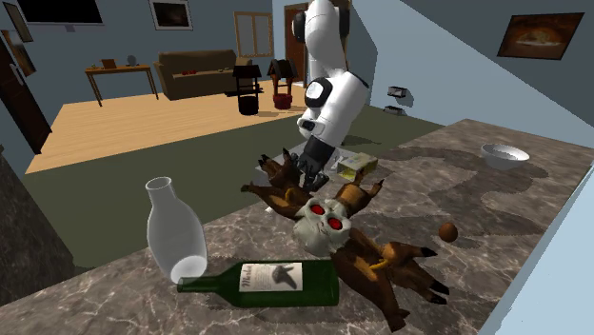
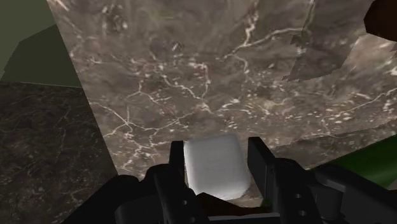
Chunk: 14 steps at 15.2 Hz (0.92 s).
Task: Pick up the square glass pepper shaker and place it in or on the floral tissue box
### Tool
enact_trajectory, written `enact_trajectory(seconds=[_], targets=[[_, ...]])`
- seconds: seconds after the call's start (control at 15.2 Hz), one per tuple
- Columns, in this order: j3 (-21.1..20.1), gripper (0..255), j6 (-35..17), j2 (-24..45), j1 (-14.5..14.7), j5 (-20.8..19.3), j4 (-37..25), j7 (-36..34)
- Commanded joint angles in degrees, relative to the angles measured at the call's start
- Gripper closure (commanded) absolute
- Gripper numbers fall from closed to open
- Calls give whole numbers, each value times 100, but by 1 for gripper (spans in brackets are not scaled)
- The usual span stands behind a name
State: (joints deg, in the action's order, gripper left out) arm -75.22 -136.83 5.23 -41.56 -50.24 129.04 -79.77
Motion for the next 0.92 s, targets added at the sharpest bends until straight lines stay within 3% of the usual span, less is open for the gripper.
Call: enact_trajectory(seconds=[0.0,0.13,0.26,0.53,0.86], targets=[[-200,255,-115,-360,-251,525,-7,375],[-214,255,-287,-839,-342,1209,12,864],[18,255,-342,-1177,-158,1737,4,1265],[524,255,-239,-1523,303,2334,-82,1771],[912,255,-33,-1789,645,2800,-227,2204]])
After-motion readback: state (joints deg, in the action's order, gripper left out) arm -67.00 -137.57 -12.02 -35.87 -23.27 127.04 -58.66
